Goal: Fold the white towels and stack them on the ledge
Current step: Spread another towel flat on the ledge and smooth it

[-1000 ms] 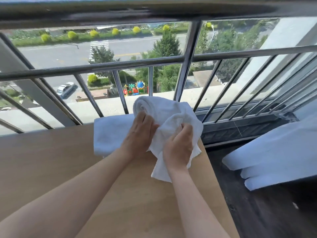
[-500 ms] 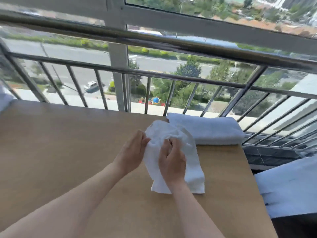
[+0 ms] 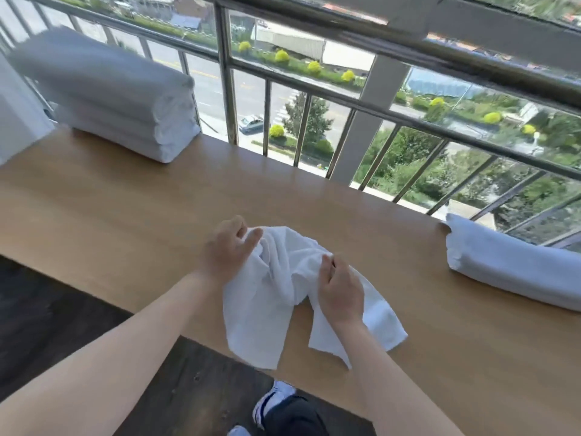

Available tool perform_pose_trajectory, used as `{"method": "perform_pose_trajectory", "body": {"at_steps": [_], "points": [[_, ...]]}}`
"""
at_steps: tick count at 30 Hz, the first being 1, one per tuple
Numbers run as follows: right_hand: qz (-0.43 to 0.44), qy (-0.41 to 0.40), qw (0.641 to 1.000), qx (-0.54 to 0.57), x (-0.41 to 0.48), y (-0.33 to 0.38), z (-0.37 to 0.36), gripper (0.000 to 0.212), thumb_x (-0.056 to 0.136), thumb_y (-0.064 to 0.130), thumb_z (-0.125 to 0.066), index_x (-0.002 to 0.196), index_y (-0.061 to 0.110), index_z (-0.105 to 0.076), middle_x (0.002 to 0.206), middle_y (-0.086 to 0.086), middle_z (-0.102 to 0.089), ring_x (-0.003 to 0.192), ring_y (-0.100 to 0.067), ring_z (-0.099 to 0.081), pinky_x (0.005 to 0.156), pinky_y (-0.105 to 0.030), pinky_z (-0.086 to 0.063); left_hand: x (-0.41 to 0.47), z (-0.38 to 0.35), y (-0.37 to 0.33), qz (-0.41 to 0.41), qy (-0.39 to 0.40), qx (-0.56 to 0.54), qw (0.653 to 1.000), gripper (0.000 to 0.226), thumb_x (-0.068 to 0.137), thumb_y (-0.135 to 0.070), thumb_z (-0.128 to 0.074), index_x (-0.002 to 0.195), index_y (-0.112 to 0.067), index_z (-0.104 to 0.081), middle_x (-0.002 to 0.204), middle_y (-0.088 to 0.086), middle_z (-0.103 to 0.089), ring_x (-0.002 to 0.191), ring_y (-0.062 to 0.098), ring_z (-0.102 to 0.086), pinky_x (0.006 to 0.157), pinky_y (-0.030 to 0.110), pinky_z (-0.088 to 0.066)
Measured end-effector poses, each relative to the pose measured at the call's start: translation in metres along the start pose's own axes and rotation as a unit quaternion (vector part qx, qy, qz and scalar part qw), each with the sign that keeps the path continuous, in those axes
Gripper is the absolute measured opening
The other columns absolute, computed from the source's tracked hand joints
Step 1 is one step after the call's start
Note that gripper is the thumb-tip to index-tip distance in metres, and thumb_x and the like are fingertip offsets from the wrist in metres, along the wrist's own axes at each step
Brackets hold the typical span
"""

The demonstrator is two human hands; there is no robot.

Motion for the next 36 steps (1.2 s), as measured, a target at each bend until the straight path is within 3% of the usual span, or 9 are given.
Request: {"method": "perform_pose_trajectory", "body": {"at_steps": [6,11,14,17,24,28,30,33,36], "points": [[-0.04,0.038,0.997,-0.052,0.046,0.002,-0.057,0.034,0.104,0.038,-0.032,0.081,0.016,-0.041,0.061,0.005,-0.05,0.063,-0.022,-0.05,0.056,-0.036,-0.031,0.044,0.012,0.036,-0.1,0.072,0.045,0.991,0.054,0.083,-0.032,-0.079,0.067,-0.029,-0.027,0.065,-0.014,-0.033,0.067,0.005,-0.036,0.061,0.014,-0.03],[-0.079,0.054,0.991,-0.098,0.084,-0.001,-0.095,0.032,0.1,0.048,-0.031,0.089,0.02,-0.042,0.074,0.009,-0.054,0.07,-0.021,-0.055,0.058,-0.033,-0.031,0.078,-0.011,0.07,-0.112,0.184,0.12,0.969,0.036,0.08,-0.032,-0.082,0.081,-0.02,-0.047,0.08,-0.017,-0.04,0.085,0.006,-0.033,0.067,0.021,-0.028],[-0.081,0.052,0.989,-0.113,0.099,-0.006,-0.106,0.044,0.093,0.062,-0.026,0.1,0.021,-0.041,0.087,0.006,-0.055,0.08,-0.022,-0.057,0.066,-0.034,-0.036,0.098,-0.025,0.088,-0.109,0.228,0.153,0.956,0.035,0.079,-0.031,-0.084,0.098,-0.01,-0.063,0.097,-0.007,-0.05,0.098,0.014,-0.042,0.084,0.029,-0.039],[-0.107,0.052,0.985,-0.124,0.111,-0.017,-0.108,0.05,0.088,0.068,-0.022,0.102,0.023,-0.039,0.091,0.005,-0.053,0.084,-0.025,-0.058,0.066,-0.035,-0.036,0.109,-0.033,0.104,-0.095,0.241,0.202,0.945,0.044,0.08,-0.037,-0.081,0.114,-0.014,-0.066,0.117,0.0,-0.057,0.115,0.023,-0.047,0.106,0.037,-0.034],[-0.15,0.0,0.971,-0.183,0.108,-0.02,-0.097,0.044,0.093,0.062,-0.03,0.096,0.02,-0.042,0.087,0.0,-0.054,0.084,-0.03,-0.059,0.063,-0.035,-0.035,0.131,-0.029,0.113,-0.213,0.231,0.159,0.936,0.039,0.07,-0.024,-0.088,0.105,-0.016,-0.072,0.116,-0.002,-0.067,0.101,0.022,-0.061,0.091,0.032,-0.038],[-0.16,-0.067,0.952,-0.253,0.102,0.007,-0.097,0.038,0.098,0.042,-0.046,0.111,0.007,-0.055,0.107,-0.014,-0.059,0.103,-0.036,-0.054,0.084,-0.045,-0.037,0.151,-0.032,0.118,-0.238,0.281,0.09,0.925,0.029,0.072,-0.015,-0.087,0.099,-0.013,-0.075,0.109,0.0,-0.07,0.099,0.026,-0.065,0.091,0.039,-0.046],[-0.159,-0.117,0.948,-0.248,0.088,0.035,-0.099,0.038,0.092,0.035,-0.055,0.115,0.004,-0.057,0.112,-0.017,-0.058,0.109,-0.037,-0.05,0.089,-0.047,-0.035,0.157,-0.029,0.114,-0.244,0.292,0.053,0.923,0.025,0.073,-0.011,-0.087,0.095,-0.011,-0.076,0.103,0.001,-0.071,0.095,0.028,-0.067,0.088,0.036,-0.049],[-0.126,-0.137,0.948,-0.257,0.059,0.084,-0.126,0.038,0.088,0.024,-0.065,0.12,0.006,-0.058,0.124,-0.019,-0.054,0.117,-0.039,-0.047,0.097,-0.051,-0.035,0.163,-0.019,0.121,-0.186,0.307,-0.007,0.933,0.017,0.078,-0.014,-0.079,0.091,-0.022,-0.071,0.087,-0.017,-0.067,0.085,0.011,-0.061,0.079,0.022,-0.045],[-0.075,-0.108,0.958,-0.254,0.035,0.126,-0.172,0.024,0.087,0.021,-0.062,0.109,0.01,-0.062,0.115,-0.013,-0.059,0.107,-0.036,-0.053,0.096,-0.047,-0.036,0.165,-0.022,0.149,-0.071,0.382,-0.041,0.921,0.008,0.085,-0.028,-0.064,0.089,-0.033,-0.06,0.082,-0.019,-0.063,0.077,0.005,-0.058,0.072,0.026,-0.046]]}}
Point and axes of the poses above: each hand's wrist, its own x-axis towards the middle knuckle, its own z-axis out of the back of the hand, y = z × x, the point moved 8 cm from there along x, towards the middle knuckle
